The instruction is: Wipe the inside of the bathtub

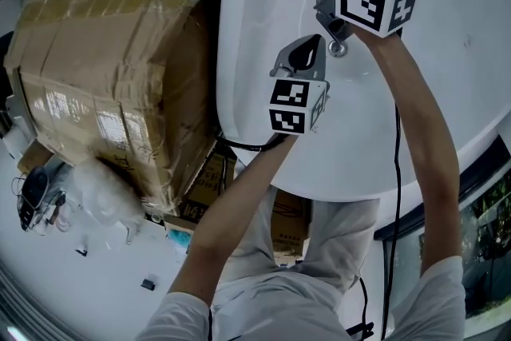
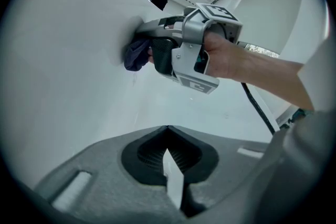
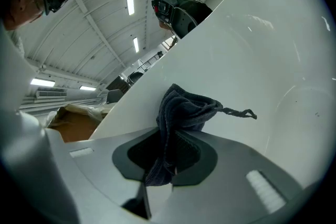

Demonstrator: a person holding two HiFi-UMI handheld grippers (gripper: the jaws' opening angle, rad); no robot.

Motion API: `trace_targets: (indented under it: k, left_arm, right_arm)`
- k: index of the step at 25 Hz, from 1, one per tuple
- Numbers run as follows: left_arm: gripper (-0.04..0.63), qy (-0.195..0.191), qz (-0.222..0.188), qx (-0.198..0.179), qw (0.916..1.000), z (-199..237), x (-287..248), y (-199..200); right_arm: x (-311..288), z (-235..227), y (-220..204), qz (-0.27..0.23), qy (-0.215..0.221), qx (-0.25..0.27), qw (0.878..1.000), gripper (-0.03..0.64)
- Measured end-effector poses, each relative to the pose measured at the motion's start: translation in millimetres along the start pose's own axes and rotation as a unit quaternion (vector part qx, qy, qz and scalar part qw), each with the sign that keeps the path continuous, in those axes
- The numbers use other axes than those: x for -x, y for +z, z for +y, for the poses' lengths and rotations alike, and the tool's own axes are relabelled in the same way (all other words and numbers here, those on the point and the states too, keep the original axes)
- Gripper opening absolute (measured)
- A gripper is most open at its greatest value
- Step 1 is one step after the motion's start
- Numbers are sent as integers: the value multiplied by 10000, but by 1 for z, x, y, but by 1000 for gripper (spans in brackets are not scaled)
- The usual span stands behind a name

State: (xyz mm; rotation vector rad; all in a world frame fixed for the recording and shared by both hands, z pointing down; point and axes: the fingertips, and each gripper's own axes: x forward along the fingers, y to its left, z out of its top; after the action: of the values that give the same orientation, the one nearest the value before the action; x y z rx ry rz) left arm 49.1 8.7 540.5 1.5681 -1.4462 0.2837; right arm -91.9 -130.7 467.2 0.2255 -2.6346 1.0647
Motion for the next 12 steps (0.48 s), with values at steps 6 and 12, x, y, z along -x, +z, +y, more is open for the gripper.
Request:
trace_targets:
  k: [6,12]
  left_arm:
    - [-2,2,-72,4,10000,-2,5,5]
    - [-2,67,-151,-12,9999,3,14,12]
  right_arm:
    - [8,25,14,-227,265,-22,9994,57]
    - [36,37,25,-721,940,-412,9921,57]
